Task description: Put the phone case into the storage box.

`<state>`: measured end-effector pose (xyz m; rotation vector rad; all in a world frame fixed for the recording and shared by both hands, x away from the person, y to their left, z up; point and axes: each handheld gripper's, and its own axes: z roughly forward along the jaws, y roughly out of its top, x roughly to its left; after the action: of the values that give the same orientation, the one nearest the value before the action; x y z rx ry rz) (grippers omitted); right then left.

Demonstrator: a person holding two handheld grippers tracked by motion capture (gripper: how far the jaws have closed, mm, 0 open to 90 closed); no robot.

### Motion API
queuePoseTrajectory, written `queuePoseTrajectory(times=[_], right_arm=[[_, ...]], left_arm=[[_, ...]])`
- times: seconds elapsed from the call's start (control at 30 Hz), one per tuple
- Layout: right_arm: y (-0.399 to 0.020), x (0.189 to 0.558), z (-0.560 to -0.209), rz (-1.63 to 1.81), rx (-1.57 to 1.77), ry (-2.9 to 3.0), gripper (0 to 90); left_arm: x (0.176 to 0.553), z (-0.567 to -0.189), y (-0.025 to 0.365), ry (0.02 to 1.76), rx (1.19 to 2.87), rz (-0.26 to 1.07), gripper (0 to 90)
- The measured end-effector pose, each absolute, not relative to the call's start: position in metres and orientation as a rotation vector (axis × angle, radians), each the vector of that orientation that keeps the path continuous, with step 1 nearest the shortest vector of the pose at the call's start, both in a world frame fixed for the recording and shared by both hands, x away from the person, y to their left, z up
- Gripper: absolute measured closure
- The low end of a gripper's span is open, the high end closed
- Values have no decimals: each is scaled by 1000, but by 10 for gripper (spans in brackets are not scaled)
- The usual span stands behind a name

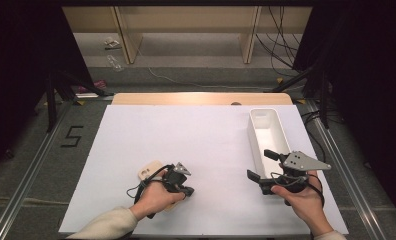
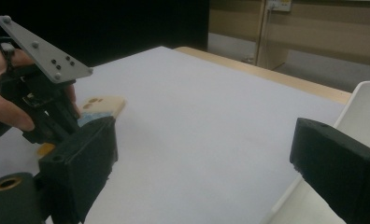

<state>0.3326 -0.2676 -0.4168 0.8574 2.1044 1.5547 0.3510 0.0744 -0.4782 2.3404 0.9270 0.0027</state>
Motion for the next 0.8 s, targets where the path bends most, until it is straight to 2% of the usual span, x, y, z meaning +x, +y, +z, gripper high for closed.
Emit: queuePoseTrajectory(times=[0.4, 0.8], right_arm=[[-268, 333, -417, 1555, 864, 2105, 87], [-268, 333, -418, 1551, 869, 2105, 92]], left_arm=[[337, -472, 93, 949, 2433, -75, 898], [324, -467, 135, 1027, 2508, -122, 898]])
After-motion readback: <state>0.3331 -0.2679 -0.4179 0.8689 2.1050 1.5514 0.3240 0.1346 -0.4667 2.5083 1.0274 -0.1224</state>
